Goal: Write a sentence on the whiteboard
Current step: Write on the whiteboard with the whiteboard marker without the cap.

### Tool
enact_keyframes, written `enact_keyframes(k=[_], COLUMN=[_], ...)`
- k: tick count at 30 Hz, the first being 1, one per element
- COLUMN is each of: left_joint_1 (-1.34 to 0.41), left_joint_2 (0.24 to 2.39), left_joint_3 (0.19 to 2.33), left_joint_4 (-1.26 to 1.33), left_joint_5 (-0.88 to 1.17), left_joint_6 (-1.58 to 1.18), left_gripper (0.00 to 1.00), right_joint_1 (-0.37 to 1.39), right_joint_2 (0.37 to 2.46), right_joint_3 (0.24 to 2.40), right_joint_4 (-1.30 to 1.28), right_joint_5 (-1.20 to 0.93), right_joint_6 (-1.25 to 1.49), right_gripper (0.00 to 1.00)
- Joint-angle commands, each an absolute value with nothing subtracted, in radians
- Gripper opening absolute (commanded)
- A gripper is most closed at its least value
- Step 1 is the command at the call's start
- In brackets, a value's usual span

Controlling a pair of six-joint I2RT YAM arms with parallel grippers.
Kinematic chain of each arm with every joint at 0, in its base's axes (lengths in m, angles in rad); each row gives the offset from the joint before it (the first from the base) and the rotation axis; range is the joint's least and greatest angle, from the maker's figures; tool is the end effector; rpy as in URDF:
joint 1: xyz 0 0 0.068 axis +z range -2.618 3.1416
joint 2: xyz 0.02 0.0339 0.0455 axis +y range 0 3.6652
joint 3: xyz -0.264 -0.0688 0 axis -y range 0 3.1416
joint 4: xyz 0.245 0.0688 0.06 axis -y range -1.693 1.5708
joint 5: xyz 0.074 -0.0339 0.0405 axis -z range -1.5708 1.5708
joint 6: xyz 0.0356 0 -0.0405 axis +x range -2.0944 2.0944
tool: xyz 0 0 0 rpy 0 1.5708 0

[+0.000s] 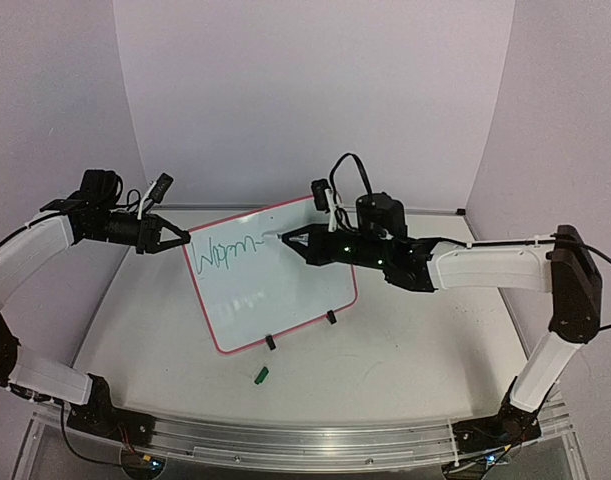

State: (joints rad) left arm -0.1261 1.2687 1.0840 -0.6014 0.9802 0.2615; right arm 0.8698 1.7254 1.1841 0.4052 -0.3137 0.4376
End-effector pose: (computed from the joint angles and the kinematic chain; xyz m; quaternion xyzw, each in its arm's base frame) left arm 0.2538 -0.0620 0.3131 0.3336 0.7653 -0.4111 0.3660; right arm 0.2550 0.3192 0.2849 -0.2599 0.7050 0.4883 0.4439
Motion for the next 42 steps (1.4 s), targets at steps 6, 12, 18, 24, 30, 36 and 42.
enact_keyframes(k=[6,12,18,24,30,36,42], left_joint_1=[-0.141,-0.143,-0.143,-0.144,-0.143,-0.144,-0.144], left_joint_2=[1.252,1.252,1.253,1.254,1.256,1.258,1.259], left_joint_3=[1.088,1.089,1.088,1.088,1.088,1.09,1.09], left_joint_4=[-0.613,-0.614,-0.615,-0.615,-0.615,-0.616,-0.617], left_joint_5=[0.967,0.964,0.964,0.964,0.961,0.96,0.959], left_joint_6=[0.266,0.266,0.267,0.267,0.267,0.267,0.267], left_gripper=[0.0,0.0,0.0,0.0,0.0,0.0,0.0], right_joint_1=[0.845,0.836,0.833,0.834,0.834,0.834,0.834], right_joint_2=[1.785,1.805,1.811,1.812,1.818,1.802,1.763], right_joint_3=[1.268,1.271,1.255,1.213,1.185,1.17,1.166], right_joint_4=[0.44,0.441,0.442,0.441,0.443,0.442,0.436], right_joint_5=[-0.354,-0.362,-0.367,-0.378,-0.396,-0.371,-0.322], right_joint_6=[0.453,0.466,0.476,0.491,0.505,0.505,0.488], right_gripper=[0.0,0.0,0.0,0.0,0.0,0.0,0.0])
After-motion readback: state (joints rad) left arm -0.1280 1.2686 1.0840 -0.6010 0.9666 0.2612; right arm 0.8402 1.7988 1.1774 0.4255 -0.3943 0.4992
